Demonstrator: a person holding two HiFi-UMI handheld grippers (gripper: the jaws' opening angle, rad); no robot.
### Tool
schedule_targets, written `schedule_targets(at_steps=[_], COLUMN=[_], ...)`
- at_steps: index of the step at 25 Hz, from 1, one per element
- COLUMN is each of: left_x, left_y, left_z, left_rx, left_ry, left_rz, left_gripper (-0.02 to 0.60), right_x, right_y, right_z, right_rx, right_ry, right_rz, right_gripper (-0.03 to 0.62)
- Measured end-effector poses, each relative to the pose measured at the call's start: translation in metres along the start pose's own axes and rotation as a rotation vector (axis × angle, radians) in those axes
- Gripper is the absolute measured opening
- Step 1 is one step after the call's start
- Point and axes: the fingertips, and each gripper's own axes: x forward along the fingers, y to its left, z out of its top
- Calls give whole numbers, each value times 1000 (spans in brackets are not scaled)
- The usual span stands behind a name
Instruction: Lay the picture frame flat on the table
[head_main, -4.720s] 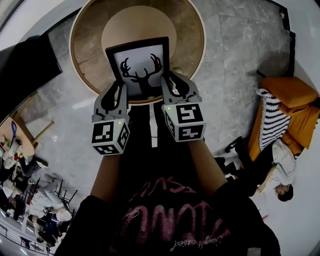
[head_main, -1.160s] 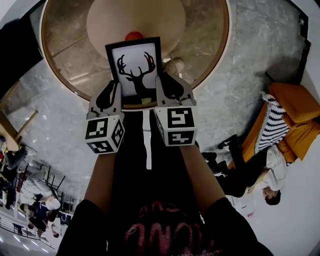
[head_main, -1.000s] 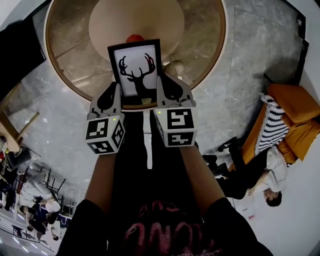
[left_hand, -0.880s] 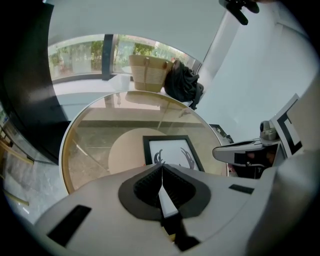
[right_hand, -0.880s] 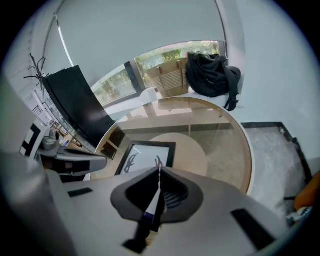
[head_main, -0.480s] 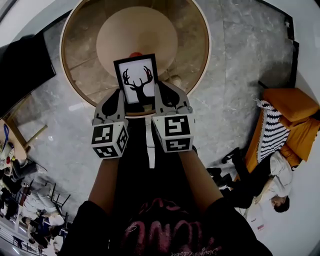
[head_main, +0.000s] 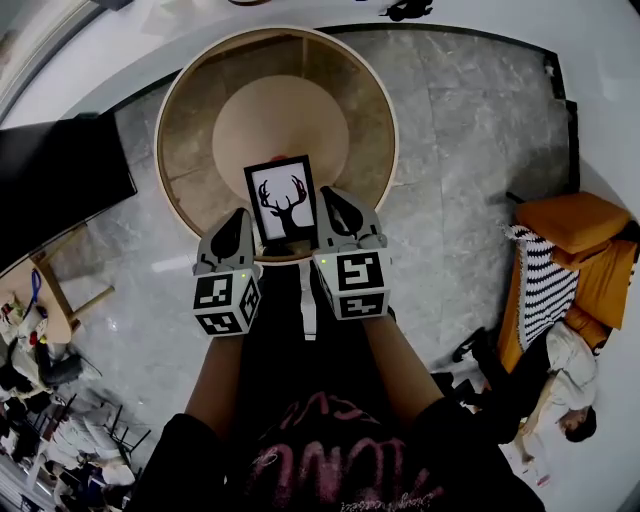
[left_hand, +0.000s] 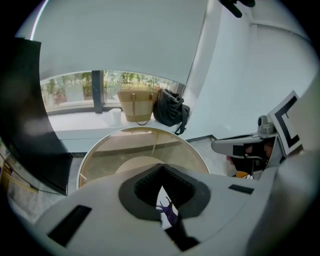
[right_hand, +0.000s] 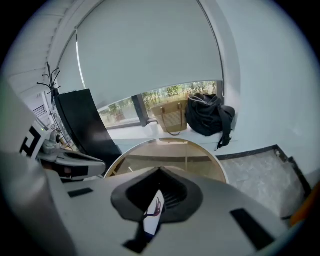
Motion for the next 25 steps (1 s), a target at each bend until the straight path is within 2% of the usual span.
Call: schedule_targets(at_steps=[6, 16, 20, 25], left_x=[-24, -67, -94, -133], left_y=[0, 15, 19, 22], left_z=[41, 112, 135, 166], left_rx=[32, 83, 85, 104], left_ry=[-64, -201, -247, -342], left_rz=[10, 11, 15, 35], left_gripper=[11, 11, 11, 11], right_x=[-20, -40, -59, -88], right_y=[4, 39, 56, 69], right_z=[38, 94, 121, 160], right_rx=[-15, -57, -57, -82], right_ry=[-58, -113, -161, -229], right_rz=[-7, 10, 19, 24], right_gripper=[21, 21, 21, 21])
